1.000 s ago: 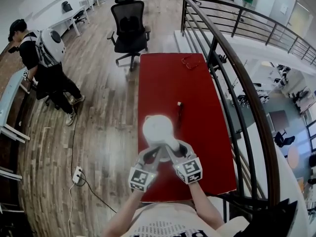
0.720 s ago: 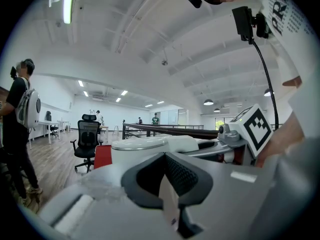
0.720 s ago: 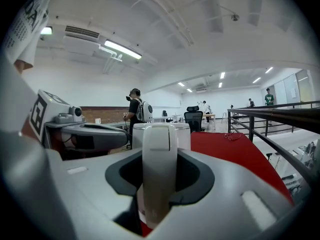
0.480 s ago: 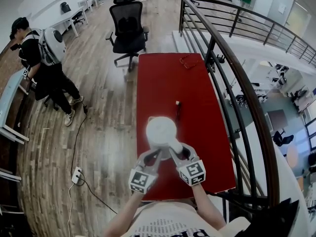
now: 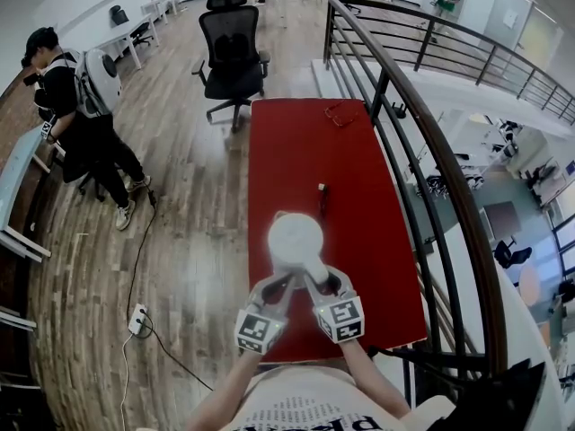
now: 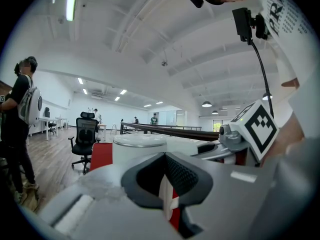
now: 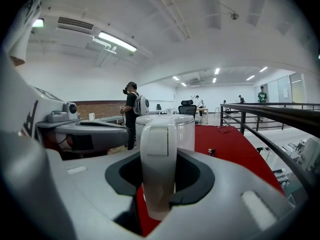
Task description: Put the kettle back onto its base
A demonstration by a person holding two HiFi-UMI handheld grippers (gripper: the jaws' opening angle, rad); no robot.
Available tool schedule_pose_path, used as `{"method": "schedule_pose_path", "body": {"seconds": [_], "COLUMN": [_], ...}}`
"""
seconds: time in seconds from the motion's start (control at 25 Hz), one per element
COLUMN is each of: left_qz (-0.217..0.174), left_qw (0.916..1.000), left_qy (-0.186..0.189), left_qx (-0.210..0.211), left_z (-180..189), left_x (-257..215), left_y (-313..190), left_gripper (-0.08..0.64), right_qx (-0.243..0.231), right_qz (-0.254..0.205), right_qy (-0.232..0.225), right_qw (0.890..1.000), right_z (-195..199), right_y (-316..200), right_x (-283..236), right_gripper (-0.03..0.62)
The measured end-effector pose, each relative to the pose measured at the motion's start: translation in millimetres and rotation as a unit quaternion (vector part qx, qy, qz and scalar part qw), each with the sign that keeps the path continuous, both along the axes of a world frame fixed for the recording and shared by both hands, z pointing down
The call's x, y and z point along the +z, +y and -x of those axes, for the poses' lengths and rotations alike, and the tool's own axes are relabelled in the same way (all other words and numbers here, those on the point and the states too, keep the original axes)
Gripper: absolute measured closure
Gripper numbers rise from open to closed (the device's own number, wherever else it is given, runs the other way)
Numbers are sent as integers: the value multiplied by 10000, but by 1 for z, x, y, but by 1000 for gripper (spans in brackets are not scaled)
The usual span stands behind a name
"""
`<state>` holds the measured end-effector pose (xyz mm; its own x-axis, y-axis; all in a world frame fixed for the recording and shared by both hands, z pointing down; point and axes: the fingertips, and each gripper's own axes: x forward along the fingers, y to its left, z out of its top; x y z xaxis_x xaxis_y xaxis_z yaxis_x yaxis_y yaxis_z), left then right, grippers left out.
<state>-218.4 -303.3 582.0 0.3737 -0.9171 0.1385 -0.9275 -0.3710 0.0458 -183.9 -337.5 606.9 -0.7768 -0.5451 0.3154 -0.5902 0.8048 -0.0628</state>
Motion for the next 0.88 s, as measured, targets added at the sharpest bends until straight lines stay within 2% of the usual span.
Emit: {"method": "schedule_pose_path", "body": {"seconds": [0.2, 0.32, 0.88], "left_qz": [-22, -26, -91], "left_qw": [10000, 9999, 9999], "left_qy": [51, 75, 54], "left_qx": [-83, -88, 109], "left_z": [11, 8, -7], "left_x": [3, 1, 2], "left_y": [7, 9, 7], "left_gripper": [555, 555, 555], "right_qx": [293, 337, -499], "right_qz": [174, 97, -318], "right_qy": [182, 229, 220], "right_qw": [9993, 9991, 9980], "right_z": [11, 12, 6], "right_y": [6, 10, 16], "right_x": [4, 2, -1], "right_gripper": [462, 460, 462]}}
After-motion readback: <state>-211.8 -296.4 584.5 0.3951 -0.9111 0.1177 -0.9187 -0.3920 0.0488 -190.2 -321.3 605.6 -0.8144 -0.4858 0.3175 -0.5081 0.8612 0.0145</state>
